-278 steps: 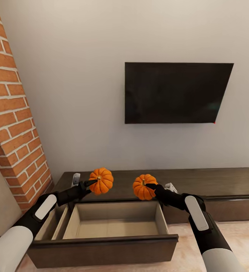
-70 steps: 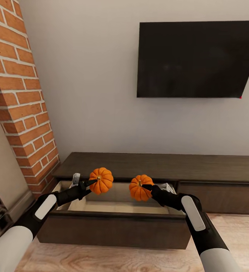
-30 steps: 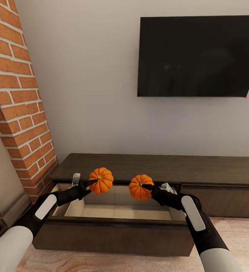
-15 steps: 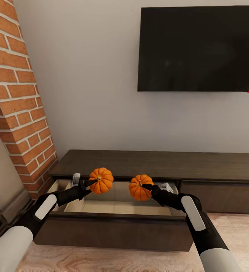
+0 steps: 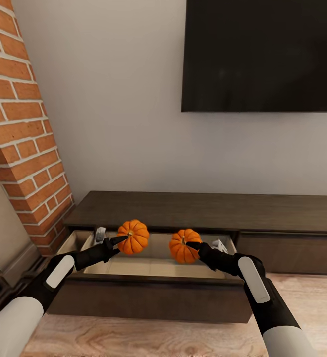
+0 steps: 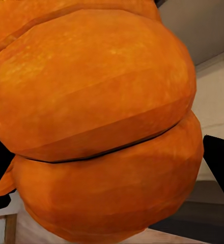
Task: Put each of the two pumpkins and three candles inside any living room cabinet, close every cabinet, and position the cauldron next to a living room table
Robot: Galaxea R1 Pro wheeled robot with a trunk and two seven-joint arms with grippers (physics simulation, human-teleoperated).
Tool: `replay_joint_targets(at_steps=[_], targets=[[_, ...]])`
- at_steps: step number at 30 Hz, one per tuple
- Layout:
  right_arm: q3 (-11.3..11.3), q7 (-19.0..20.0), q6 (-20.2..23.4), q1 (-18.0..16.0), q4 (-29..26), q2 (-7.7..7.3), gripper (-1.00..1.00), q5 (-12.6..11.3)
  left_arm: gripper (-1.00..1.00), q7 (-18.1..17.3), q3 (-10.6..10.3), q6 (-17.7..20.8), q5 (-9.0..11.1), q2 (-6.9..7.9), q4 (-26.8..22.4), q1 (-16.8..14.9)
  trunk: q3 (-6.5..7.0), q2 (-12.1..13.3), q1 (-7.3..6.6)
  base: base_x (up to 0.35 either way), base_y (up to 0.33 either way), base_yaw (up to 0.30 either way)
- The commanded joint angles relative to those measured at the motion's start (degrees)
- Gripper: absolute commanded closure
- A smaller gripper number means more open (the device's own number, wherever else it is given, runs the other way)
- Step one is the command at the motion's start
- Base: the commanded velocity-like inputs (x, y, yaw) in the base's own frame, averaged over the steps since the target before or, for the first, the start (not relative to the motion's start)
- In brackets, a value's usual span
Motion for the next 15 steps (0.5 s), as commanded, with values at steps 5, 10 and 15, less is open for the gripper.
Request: replay_joint_targets(at_steps=[5, 10, 15], targets=[[-0.08, -0.08, 0.26, -0.03, -0.04, 0.01, 1.00, -0.33, 1.00, -0.04, -0.18, 0.31, 0.56, -0.02, 0.00, -0.04, -1.17, -0.10, 0.11, 0.000, 0.000, 0.000], [-0.08, -0.08, 0.26, -0.03, -0.04, 0.01, 1.00, -0.31, 1.00, -0.04, -0.18, 0.31, 0.56, -0.03, -0.01, -0.02, -2.05, -0.15, 0.22, 0.000, 0.000, 0.000], [-0.08, -0.08, 0.26, -0.03, -0.04, 0.01, 1.00, -0.31, 1.00, -0.04, -0.18, 0.31, 0.53, -0.02, -0.07, -0.03, -2.05, -0.15, 0.22, 0.000, 0.000, 0.000]])
